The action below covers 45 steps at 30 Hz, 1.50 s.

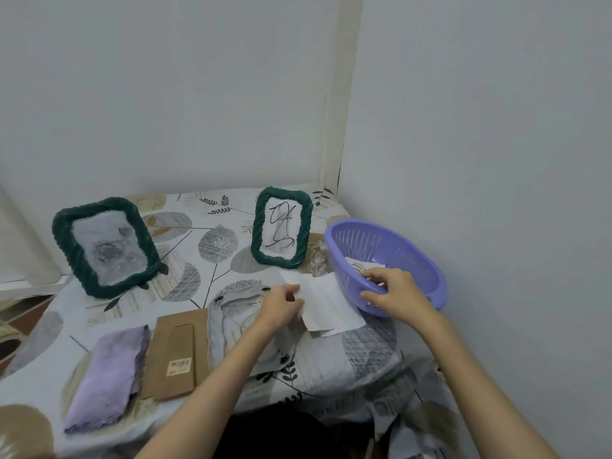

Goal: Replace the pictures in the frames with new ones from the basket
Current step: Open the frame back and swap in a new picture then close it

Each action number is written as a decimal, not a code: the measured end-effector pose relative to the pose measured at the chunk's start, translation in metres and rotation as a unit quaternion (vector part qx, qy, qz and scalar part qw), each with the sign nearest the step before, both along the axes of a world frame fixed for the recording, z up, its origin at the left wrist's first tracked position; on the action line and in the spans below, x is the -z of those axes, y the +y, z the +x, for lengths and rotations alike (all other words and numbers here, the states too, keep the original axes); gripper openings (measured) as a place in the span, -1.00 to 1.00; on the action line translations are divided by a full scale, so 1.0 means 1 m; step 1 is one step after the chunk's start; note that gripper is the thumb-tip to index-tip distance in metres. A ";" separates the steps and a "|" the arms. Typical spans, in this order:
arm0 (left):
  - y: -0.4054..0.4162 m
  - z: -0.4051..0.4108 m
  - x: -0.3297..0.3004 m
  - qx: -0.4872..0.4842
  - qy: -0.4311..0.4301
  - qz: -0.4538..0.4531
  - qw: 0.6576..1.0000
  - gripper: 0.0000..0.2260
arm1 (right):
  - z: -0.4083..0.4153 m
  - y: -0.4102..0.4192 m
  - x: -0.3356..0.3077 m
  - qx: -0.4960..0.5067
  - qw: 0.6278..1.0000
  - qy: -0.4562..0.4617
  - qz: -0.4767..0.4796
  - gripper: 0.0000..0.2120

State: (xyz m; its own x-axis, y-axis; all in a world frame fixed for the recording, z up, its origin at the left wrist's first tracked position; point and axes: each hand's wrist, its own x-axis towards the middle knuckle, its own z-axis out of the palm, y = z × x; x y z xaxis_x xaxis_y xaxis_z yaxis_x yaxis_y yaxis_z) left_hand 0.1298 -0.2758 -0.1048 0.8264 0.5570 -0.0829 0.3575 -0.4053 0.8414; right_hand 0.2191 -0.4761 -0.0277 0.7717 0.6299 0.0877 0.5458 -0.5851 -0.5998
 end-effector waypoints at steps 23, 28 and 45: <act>-0.032 0.023 -0.024 0.023 -0.107 0.001 0.994 -0.49 | 0.066 0.020 0.008 0.150 0.962 0.134 -0.186 -0.71; -0.035 0.022 -0.022 0.047 -0.128 -0.046 0.990 -0.52 | 0.061 0.033 0.019 0.153 0.931 0.174 -0.281 -0.52; -0.036 0.013 -0.046 0.030 -0.193 -0.087 0.977 -0.65 | 0.033 0.039 0.003 0.197 0.975 -0.065 0.081 -0.81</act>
